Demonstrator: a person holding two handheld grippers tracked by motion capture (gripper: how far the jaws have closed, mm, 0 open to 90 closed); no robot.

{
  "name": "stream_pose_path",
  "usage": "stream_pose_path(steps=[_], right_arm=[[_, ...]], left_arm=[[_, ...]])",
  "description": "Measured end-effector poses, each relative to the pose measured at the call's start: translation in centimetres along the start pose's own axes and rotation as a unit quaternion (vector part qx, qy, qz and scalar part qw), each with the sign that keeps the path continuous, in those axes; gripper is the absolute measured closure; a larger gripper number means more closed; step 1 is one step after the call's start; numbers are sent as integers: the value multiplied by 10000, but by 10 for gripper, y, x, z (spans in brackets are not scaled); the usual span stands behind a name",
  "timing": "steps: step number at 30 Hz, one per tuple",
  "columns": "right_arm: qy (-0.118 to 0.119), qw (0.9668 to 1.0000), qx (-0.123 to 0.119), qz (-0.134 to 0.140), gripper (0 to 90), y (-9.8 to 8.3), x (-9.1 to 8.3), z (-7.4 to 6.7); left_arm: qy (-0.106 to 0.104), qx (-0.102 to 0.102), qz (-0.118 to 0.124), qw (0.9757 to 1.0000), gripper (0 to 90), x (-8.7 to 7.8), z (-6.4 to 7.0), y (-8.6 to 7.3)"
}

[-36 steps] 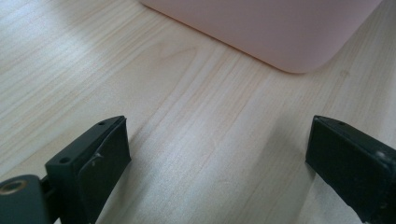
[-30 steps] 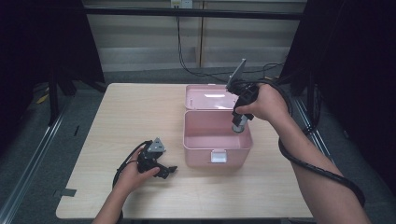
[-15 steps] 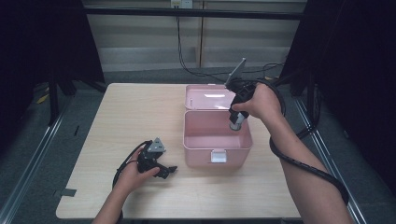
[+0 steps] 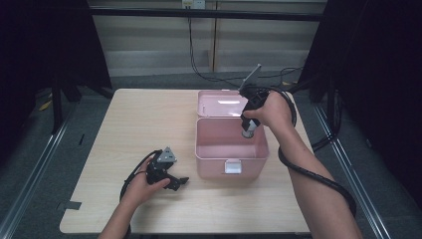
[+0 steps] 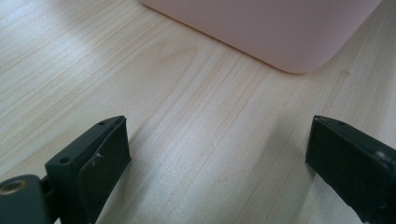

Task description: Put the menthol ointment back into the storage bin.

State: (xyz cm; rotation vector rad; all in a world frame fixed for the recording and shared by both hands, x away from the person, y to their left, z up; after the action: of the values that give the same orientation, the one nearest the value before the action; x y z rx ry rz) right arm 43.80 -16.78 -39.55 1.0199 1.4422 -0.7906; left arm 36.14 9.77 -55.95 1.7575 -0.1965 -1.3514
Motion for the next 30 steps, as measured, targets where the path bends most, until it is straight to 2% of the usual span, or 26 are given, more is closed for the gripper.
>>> stream_pose_path(steps=[6, 11, 19, 26, 30], right_arm=[[-62, 10000, 54, 50, 506, 4, 10, 1], [-27, 9998, 194, 104, 506, 8, 21, 2], [-119, 9989, 421, 180, 506, 9, 30, 8], [-70, 9984, 502, 267, 506, 11, 39, 7], [-150, 9981, 539, 263, 506, 12, 43, 7]], left_arm=[[-11, 0, 2, 10000, 56, 0, 0, 0], [-10, 2, 2, 10000, 56, 0, 0, 0], [-15, -1, -1, 10000, 56, 0, 0, 0], [-15, -3, -2, 10000, 56, 0, 0, 0], [-19, -4, -2, 10000, 56, 0, 0, 0]])
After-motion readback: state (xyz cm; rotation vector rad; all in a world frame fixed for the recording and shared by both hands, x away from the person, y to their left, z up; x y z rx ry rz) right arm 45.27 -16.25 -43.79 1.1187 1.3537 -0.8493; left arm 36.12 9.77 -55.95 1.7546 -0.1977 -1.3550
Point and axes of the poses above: each handheld gripper's, and its own axes: x roughly forward along the jaws, y roughly out of its top, z roughly to its right, the point moved 7 cm from there along x, roughly forward along the jaws, and after that the axes turned 4 degrees about y, right-handed, at the moved point
